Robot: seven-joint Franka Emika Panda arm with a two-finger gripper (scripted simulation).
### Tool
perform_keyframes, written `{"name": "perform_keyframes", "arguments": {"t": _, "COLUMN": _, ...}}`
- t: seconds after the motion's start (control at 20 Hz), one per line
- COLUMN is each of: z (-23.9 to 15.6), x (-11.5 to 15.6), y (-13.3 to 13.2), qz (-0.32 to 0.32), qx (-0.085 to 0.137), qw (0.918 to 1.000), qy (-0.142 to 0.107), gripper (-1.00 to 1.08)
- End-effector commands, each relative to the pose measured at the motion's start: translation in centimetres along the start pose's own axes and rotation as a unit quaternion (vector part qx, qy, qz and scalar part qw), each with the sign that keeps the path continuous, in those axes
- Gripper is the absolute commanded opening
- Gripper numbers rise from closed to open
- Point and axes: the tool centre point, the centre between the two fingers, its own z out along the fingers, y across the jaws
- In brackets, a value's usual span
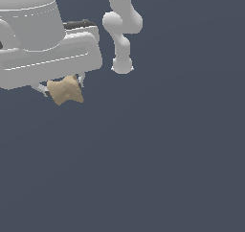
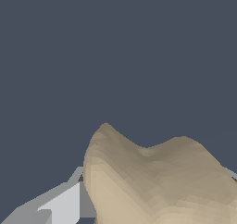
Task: Pick up the object and move it to a goal position.
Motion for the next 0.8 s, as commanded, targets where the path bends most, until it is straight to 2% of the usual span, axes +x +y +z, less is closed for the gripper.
{"name": "perform_keyframes", "arguments": {"t": 0.0, "z": -1.0, "x": 0.3, "y": 0.2, "qz": 0.000, "qx": 0.000, "qw": 1.0000, "qy": 0.000, "gripper": -1.00}}
{"name": "perform_keyframes", "arguments": {"t": 0.75, "z": -4.2, "x": 1.4, "y": 1.0, "qz": 0.000, "qx": 0.000, "qw": 1.0000, "qy": 0.000, "gripper": -1.00}}
